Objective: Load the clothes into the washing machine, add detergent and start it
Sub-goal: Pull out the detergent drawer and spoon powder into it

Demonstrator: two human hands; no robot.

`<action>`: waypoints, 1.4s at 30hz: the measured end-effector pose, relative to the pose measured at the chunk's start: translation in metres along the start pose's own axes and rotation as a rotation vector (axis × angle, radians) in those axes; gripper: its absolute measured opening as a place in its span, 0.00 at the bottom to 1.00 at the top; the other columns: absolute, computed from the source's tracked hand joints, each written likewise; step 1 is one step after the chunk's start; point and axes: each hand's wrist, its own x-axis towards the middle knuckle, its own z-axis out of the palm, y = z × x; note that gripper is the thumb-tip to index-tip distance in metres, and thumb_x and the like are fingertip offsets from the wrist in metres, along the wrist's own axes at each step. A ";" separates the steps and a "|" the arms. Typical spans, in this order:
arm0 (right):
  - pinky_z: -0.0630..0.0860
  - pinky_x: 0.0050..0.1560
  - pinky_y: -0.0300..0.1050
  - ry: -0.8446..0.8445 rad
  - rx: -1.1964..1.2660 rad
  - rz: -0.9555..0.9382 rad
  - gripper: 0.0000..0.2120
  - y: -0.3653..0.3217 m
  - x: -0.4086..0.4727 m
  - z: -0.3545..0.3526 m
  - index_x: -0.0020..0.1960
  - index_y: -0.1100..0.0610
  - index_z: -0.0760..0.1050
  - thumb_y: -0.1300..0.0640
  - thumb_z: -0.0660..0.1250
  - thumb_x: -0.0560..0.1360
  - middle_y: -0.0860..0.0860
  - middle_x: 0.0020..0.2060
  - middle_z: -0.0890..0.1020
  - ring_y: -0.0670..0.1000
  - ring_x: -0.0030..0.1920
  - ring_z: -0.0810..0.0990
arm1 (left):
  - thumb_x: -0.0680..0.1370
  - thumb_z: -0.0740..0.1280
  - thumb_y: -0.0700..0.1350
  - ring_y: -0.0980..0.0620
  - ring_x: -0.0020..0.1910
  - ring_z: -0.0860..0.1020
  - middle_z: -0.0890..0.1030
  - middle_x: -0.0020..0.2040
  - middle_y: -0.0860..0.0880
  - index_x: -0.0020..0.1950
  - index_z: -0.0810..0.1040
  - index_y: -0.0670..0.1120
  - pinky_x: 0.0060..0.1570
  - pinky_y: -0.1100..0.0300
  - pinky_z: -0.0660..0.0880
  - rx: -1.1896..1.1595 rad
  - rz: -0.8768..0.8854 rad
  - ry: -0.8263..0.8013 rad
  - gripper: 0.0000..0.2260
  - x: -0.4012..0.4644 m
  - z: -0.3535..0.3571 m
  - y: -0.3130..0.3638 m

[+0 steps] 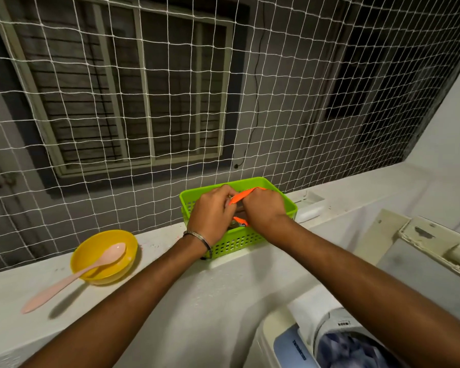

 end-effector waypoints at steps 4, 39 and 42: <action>0.77 0.46 0.47 0.127 0.144 -0.025 0.10 0.005 -0.006 0.000 0.52 0.55 0.79 0.50 0.66 0.76 0.56 0.50 0.83 0.59 0.51 0.83 | 0.74 0.65 0.41 0.48 0.37 0.76 0.78 0.36 0.50 0.49 0.79 0.49 0.37 0.54 0.72 0.019 -0.048 0.022 0.06 0.001 0.000 -0.001; 0.64 0.17 0.32 -0.134 1.564 0.376 0.12 0.026 -0.006 0.011 0.34 0.59 0.78 0.67 0.64 0.75 0.51 0.24 0.81 0.44 0.19 0.76 | 0.82 0.57 0.48 0.39 0.53 0.78 0.83 0.53 0.42 0.58 0.79 0.47 0.48 0.53 0.72 0.047 -0.220 -0.171 0.13 0.012 0.008 -0.008; 0.60 0.17 0.32 -0.150 1.640 0.426 0.09 0.042 -0.013 0.010 0.38 0.61 0.78 0.64 0.65 0.76 0.50 0.27 0.83 0.43 0.20 0.76 | 0.82 0.57 0.49 0.40 0.54 0.79 0.83 0.53 0.43 0.59 0.79 0.48 0.48 0.54 0.72 0.035 -0.224 -0.151 0.13 0.012 0.008 -0.009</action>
